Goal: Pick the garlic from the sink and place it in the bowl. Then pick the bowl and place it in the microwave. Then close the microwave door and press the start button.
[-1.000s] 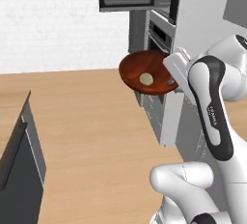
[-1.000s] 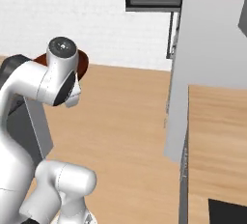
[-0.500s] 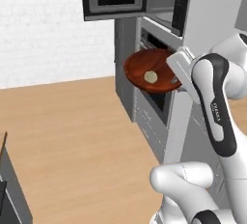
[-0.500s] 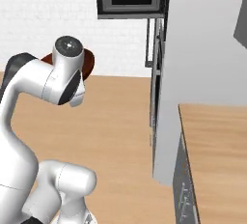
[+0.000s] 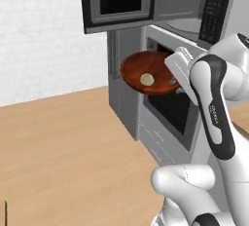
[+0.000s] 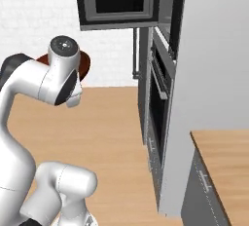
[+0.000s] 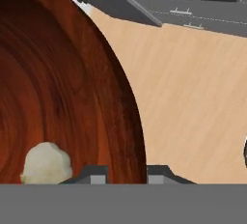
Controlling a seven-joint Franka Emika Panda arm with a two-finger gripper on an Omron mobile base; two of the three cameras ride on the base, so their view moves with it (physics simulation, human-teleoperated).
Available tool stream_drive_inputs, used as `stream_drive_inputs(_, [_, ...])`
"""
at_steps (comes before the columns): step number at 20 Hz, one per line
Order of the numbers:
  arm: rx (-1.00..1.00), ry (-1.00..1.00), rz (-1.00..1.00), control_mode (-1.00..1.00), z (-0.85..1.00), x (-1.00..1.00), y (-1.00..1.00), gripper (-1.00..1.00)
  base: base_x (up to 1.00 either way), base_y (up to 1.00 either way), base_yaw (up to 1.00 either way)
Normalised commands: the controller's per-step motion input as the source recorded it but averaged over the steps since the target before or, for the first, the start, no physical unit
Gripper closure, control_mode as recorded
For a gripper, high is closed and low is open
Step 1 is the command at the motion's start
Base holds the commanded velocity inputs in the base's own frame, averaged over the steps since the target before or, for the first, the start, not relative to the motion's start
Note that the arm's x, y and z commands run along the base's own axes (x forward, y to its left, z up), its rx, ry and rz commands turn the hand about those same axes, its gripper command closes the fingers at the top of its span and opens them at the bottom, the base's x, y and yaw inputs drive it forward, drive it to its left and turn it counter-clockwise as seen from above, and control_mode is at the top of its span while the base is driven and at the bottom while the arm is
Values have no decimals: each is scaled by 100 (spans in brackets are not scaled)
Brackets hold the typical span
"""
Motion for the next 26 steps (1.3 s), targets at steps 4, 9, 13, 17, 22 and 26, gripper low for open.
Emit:
stream_drive_inputs(4, [0,0,0,100,0,0,0,100,98,20,-60])
stream_drive_inputs(9, [0,0,0,100,0,0,0,100,72,32,-70])
stream_drive_inputs(13, [0,0,0,100,0,0,0,100,27,39,-73])
stream_drive_inputs(17, [0,0,0,100,0,0,0,100,0,58,-64])
stream_drive_inputs(22, [0,0,0,100,0,0,0,100,7,77,-60])
stream_drive_inputs(26, [0,0,0,100,0,0,0,100,35,97,-60])
